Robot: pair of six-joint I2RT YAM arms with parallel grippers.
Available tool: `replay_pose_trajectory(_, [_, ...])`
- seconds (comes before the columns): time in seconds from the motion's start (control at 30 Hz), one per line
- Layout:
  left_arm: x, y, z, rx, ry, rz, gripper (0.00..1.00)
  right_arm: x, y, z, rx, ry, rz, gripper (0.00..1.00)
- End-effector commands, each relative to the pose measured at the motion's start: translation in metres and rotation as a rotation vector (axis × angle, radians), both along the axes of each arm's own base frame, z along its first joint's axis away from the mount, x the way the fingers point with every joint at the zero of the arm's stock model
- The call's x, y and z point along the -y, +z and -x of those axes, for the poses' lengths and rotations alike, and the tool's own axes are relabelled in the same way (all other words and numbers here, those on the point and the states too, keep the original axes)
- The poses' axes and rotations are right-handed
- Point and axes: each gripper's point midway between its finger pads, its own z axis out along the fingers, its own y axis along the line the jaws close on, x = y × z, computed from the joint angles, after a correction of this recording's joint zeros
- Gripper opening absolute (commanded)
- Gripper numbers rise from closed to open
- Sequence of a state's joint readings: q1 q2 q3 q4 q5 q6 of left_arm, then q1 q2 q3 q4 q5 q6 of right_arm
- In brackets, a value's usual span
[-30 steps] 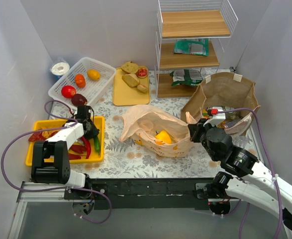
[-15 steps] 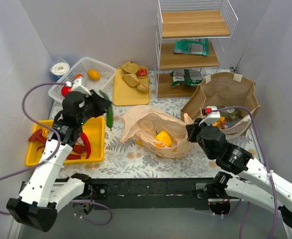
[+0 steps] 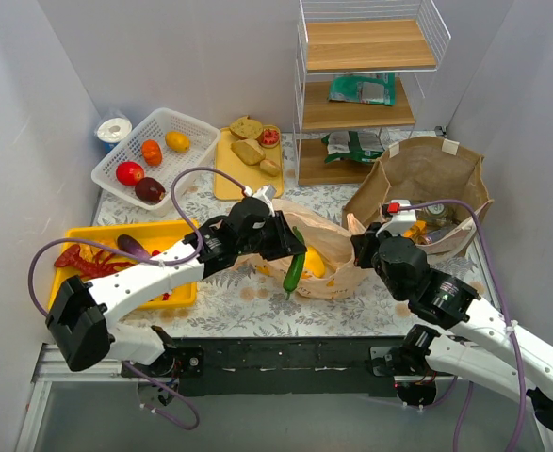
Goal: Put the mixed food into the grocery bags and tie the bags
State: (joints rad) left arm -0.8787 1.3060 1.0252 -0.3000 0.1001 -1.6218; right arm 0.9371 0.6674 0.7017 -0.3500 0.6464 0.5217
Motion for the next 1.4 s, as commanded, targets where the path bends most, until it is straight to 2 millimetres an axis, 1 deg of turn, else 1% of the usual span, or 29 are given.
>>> replay_pose_trajectory(0.0, [0.004,-0.003,-0.012,-0.033,0.069,0.063,0.0,-0.008,0.025,-0.002,0.03,0.01,-0.073,0.01])
replay_pose_trajectory(0.03, [0.006,-0.017,-0.015,-0.061,0.074,0.042,0.0,-0.008,0.024,-0.002,0.028,0.013,-0.073,0.01])
replay_pose_trajectory(0.1, [0.009,-0.027,-0.021,-0.086,0.088,0.041,0.0,-0.009,0.023,-0.001,0.026,0.017,-0.076,0.01])
replay_pose_trajectory(0.13, [0.01,-0.037,-0.026,-0.1,0.104,0.028,0.0,-0.009,0.024,-0.001,0.028,0.015,-0.079,0.01])
replay_pose_trajectory(0.23, [0.012,-0.037,-0.048,-0.088,0.149,0.055,0.0,-0.008,0.026,-0.001,0.033,0.015,-0.084,0.01])
replay_pose_trajectory(0.27, [0.012,-0.044,-0.057,-0.092,0.167,0.046,0.0,-0.008,0.026,-0.001,0.033,0.016,-0.082,0.01])
replay_pose_trajectory(0.4, [0.0,-0.049,-0.093,-0.095,0.264,0.057,0.02,-0.006,0.028,0.0,0.037,0.012,-0.085,0.01])
replay_pose_trajectory(0.43, [-0.001,-0.049,-0.099,-0.091,0.284,0.06,0.06,-0.005,0.027,0.0,0.038,0.007,-0.083,0.01])
replay_pose_trajectory(0.47, [0.0,-0.045,-0.106,-0.074,0.299,0.069,0.07,-0.003,0.027,0.0,0.04,0.003,-0.081,0.01])
replay_pose_trajectory(0.5, [-0.001,-0.05,-0.111,-0.08,0.306,0.063,0.08,-0.003,0.027,0.0,0.038,0.002,-0.078,0.01])
replay_pose_trajectory(0.6, [0.0,-0.049,-0.124,-0.072,0.329,0.064,0.13,-0.002,0.025,0.0,0.036,-0.001,-0.074,0.01])
replay_pose_trajectory(0.63, [0.0,-0.047,-0.128,-0.068,0.337,0.073,0.14,-0.002,0.024,0.0,0.034,-0.002,-0.073,0.01])
replay_pose_trajectory(0.67, [0.002,-0.043,-0.131,-0.06,0.342,0.089,0.18,-0.003,0.024,0.0,0.034,0.0,-0.073,0.01])
replay_pose_trajectory(0.73, [0.003,-0.043,-0.136,-0.065,0.351,0.097,0.21,-0.003,0.023,0.0,0.032,0.001,-0.072,0.01])
replay_pose_trajectory(0.77, [0.002,-0.041,-0.138,-0.063,0.355,0.102,0.24,-0.003,0.023,0.0,0.031,0.003,-0.071,0.01])
replay_pose_trajectory(0.83, [0.003,-0.04,-0.14,-0.065,0.36,0.11,0.25,-0.003,0.021,0.0,0.029,0.001,-0.067,0.01])
replay_pose_trajectory(0.87, [0.0,-0.038,-0.144,-0.055,0.387,0.112,0.27,-0.003,0.022,0.0,0.03,0.001,-0.07,0.01])
replay_pose_trajectory(0.9, [0.001,-0.038,-0.143,-0.068,0.394,0.123,0.28,-0.003,0.021,0.0,0.03,0.001,-0.07,0.01])
replay_pose_trajectory(1.0, [0.003,-0.027,-0.143,-0.072,0.408,0.186,0.29,-0.005,0.019,-0.001,0.026,0.004,-0.065,0.01])
replay_pose_trajectory(1.03, [0.0,-0.03,-0.143,-0.076,0.421,0.191,0.29,-0.005,0.019,-0.001,0.025,0.005,-0.066,0.01])
replay_pose_trajectory(1.07, [0.0,-0.024,-0.144,-0.07,0.427,0.213,0.29,-0.006,0.018,-0.001,0.024,0.008,-0.065,0.01])
replay_pose_trajectory(1.13, [-0.001,-0.024,-0.145,-0.072,0.443,0.225,0.31,-0.007,0.018,-0.001,0.022,0.012,-0.063,0.01])
replay_pose_trajectory(1.2, [-0.001,-0.031,-0.148,-0.08,0.451,0.207,0.38,-0.007,0.018,-0.001,0.022,0.011,-0.064,0.01])
replay_pose_trajectory(1.27, [0.003,-0.04,-0.146,-0.088,0.421,0.169,0.48,-0.006,0.019,-0.001,0.025,0.01,-0.068,0.01])
replay_pose_trajectory(1.3, [0.004,-0.048,-0.145,-0.099,0.408,0.147,0.53,-0.006,0.02,0.0,0.027,0.011,-0.07,0.01])
replay_pose_trajectory(1.33, [0.003,-0.053,-0.143,-0.108,0.401,0.121,0.62,-0.006,0.02,-0.001,0.026,0.008,-0.069,0.01])
replay_pose_trajectory(1.37, [0.007,-0.052,-0.14,-0.091,0.349,0.108,0.76,-0.004,0.021,0.0,0.029,0.006,-0.071,0.01])
